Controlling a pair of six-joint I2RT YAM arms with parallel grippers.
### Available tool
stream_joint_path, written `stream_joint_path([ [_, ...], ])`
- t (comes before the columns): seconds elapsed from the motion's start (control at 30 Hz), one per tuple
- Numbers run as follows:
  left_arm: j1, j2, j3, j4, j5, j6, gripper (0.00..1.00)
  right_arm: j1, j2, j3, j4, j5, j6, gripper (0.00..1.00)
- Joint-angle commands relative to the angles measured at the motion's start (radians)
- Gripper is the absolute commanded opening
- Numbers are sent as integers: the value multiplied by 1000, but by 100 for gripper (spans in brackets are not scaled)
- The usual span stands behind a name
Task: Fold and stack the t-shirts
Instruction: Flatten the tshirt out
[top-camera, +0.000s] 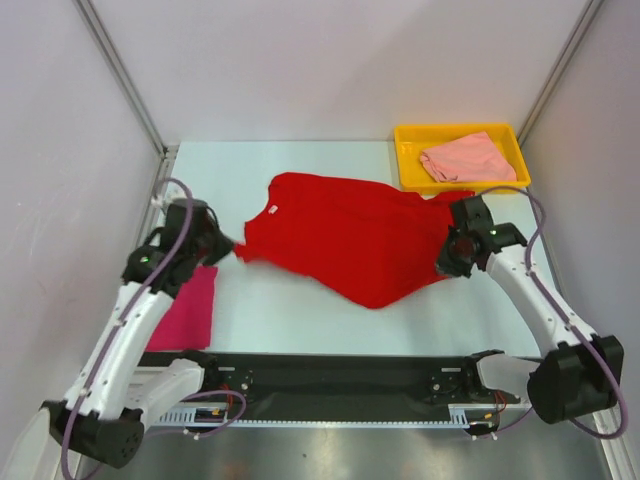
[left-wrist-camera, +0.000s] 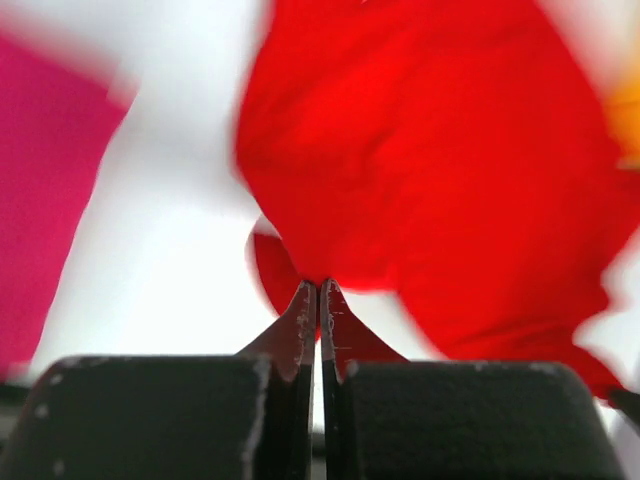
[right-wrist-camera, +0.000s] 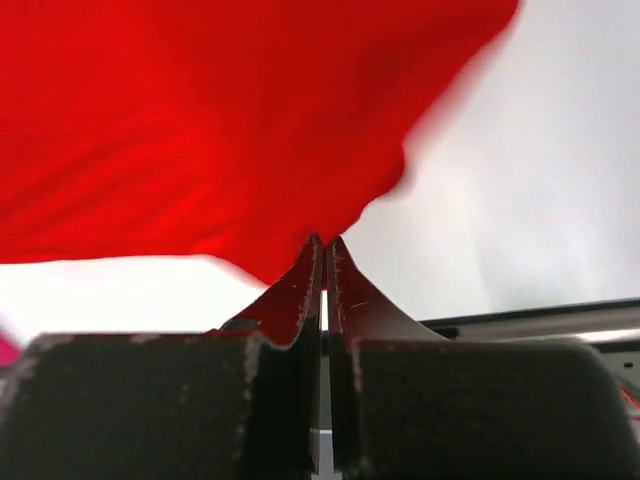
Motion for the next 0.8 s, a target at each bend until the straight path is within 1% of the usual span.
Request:
stream_joint_path([
  [0.0,5,-58,219,63,-30,234,0,43,-78,174,-137,13,-53,0],
  [0.03,5,-67,254,103,-7,246,0,47,-88,211,-175,7,-54,0],
  [0.07,5,-79,303,132,51,269,0,51,-113,245,-196,-7,-59,0],
  [0.1,7,-93,326,169,80,313,0,60,-128,313,-218,-19,-76,0],
  [0.13,5,-122,348,223,99,332,0,65,-142,343,-256,-35,-82,0],
  [0.17,5,-134,409,237,120,370,0,71,-185,369,-266,-82,-96,0],
  [0.23,5,-157,475,287,149,427,0,83,-231,442,-287,-121,-123,0],
  [0.27,5,-183,543,303,159,456,0,85,-257,469,-296,-157,-133,0],
  [0.3,5,-194,579,315,166,499,0,86,-297,492,-306,-179,-142,0],
  [0.33,5,-203,614,335,166,524,0,86,-320,545,-318,-202,-165,0],
  [0.37,4,-220,689,343,166,559,0,88,-360,568,-321,-246,-173,0],
  [0.4,2,-225,723,350,166,575,1,88,-380,591,-322,-268,-180,0],
  [0.43,2,-232,757,373,195,588,0,88,-394,646,-321,-291,-182,0],
  [0.47,-1,-236,827,384,203,614,0,88,-401,673,-324,-332,-180,0],
  [0.5,-3,-231,863,393,222,627,0,88,-403,705,-335,-360,-183,0],
  [0.53,-7,-223,950,403,232,634,0,86,-401,761,-341,-389,-188,0],
  [0.63,-16,-168,1082,418,277,673,0,85,-401,849,-326,-498,-189,0],
  [0.67,-28,-151,1169,420,285,694,0,85,-398,921,-324,-535,-189,0],
  [0.73,-45,-102,1256,429,304,719,0,79,-388,996,-324,-578,-199,0],
  [0.77,-64,-89,1336,432,311,739,0,71,-379,1053,-324,-602,-200,0],
])
